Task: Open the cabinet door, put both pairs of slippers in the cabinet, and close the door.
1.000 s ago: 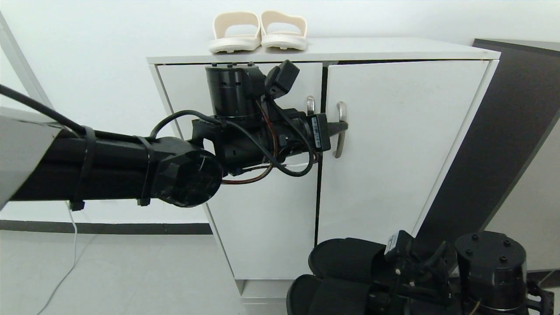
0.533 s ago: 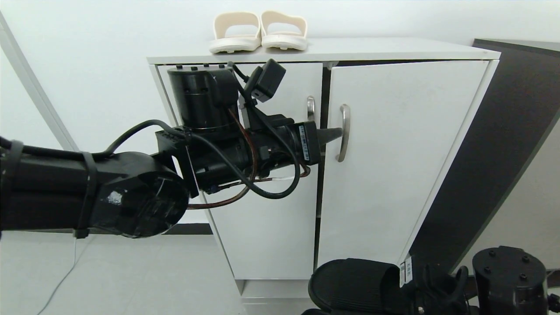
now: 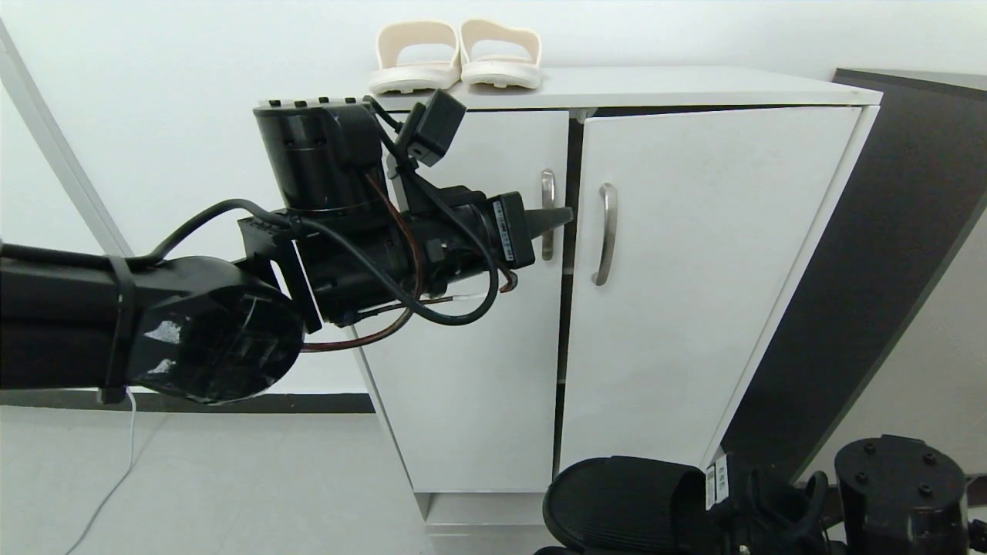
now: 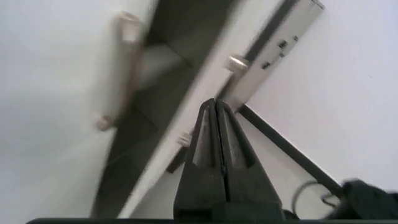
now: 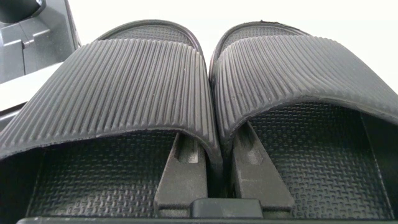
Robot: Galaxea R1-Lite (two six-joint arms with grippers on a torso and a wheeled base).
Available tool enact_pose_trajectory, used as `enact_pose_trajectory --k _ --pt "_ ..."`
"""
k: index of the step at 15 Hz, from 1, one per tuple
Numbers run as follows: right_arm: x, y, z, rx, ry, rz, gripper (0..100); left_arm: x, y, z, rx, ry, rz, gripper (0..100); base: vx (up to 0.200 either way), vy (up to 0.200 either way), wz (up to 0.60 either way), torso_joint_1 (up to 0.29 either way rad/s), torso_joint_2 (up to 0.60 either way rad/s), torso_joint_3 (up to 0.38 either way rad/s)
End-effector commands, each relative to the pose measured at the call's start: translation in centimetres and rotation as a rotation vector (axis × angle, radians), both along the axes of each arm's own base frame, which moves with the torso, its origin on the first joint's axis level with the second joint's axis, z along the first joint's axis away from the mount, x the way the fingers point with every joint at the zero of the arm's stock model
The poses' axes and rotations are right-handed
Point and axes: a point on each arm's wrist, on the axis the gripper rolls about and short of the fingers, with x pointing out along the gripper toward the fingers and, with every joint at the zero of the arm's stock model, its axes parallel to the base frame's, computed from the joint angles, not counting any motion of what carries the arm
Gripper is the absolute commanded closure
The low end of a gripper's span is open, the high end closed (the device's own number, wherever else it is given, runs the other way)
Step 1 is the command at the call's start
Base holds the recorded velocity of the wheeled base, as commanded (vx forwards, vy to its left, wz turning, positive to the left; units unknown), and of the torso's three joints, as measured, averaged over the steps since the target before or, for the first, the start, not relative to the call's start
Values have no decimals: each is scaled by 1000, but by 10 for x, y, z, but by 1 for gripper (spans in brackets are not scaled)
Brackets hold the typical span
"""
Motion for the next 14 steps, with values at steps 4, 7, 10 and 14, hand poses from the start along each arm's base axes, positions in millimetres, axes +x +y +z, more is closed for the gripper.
enact_pose_trajectory --k 4,7,10,14 --pt "0 0 0 -1 0 2 100 28 -6 -3 -13 -2 61 100 0 0 0 0 0 0" --pt "-1 0 -2 -6 5 2 100 38 -14 -5 -16 -4 59 100 0 0 0 0 0 0" --pt "0 0 -3 -12 10 2 100 42 -21 -3 -24 -15 50 100 0 0 0 0 0 0" --pt "-1 0 -3 -18 -2 9 100 47 -36 -4 -33 -26 24 100 0 0 0 0 0 0"
